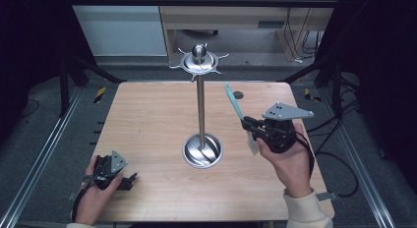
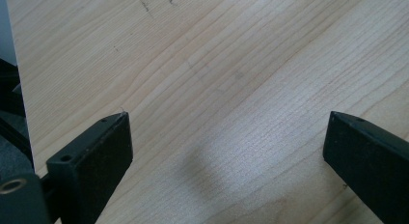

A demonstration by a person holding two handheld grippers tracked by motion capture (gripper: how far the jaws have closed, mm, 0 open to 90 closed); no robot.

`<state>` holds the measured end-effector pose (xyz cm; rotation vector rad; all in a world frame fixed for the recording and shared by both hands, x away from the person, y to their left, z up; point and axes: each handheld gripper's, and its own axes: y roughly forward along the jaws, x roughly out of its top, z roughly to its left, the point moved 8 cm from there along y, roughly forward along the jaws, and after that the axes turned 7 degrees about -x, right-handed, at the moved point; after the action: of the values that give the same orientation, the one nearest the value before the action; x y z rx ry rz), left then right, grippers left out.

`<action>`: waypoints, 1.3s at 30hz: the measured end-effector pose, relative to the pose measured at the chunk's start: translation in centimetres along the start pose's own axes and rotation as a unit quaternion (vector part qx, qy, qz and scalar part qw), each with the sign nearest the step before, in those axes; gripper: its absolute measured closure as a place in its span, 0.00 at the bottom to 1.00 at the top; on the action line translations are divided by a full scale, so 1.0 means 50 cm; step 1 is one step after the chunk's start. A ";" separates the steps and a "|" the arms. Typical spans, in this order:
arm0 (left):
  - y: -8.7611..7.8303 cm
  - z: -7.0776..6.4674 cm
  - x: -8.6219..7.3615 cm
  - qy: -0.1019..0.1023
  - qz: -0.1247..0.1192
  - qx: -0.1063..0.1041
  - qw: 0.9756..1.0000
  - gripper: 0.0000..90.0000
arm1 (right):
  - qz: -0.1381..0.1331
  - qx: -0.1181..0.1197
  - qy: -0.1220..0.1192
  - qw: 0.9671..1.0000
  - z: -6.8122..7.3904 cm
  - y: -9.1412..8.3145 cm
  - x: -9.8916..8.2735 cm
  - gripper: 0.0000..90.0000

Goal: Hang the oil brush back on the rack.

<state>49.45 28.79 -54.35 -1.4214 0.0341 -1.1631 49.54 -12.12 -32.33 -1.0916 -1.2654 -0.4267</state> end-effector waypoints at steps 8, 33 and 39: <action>0.000 0.000 0.000 0.000 -0.002 0.001 1.000 0.03 | -0.015 0.002 0.001 1.000 0.000 -0.017 0.010 0.92; 0.001 0.000 0.000 0.002 0.000 0.000 1.000 0.03 | -0.070 0.007 0.004 0.997 0.002 -0.061 0.045 0.92; 0.001 0.000 0.000 0.002 0.001 0.000 1.000 0.03 | -0.093 0.016 -0.005 0.995 0.017 -0.079 0.063 0.92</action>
<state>49.47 28.76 -54.39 -1.4191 0.0375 -1.1644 46.95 -12.35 -27.90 -0.9526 -1.3836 -0.5408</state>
